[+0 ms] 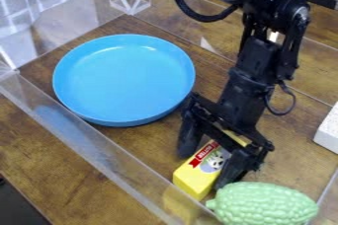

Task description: Remove the yellow block from inside the blue tray and put it on the table

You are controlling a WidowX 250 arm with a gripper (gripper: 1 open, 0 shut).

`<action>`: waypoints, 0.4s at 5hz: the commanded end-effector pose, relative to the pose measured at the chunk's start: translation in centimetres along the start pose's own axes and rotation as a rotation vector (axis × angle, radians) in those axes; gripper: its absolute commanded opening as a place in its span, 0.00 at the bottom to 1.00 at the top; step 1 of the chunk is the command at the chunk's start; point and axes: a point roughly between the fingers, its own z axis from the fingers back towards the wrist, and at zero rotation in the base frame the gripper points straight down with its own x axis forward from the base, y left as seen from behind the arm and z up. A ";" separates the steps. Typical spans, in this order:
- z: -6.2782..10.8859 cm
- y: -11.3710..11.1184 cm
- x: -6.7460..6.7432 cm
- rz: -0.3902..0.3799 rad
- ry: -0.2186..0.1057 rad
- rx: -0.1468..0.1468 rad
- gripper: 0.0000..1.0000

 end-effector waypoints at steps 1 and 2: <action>1.4 -0.7 0.2 -0.033 -0.041 0.009 1.00; 1.4 -0.8 0.2 -0.046 -0.031 0.014 1.00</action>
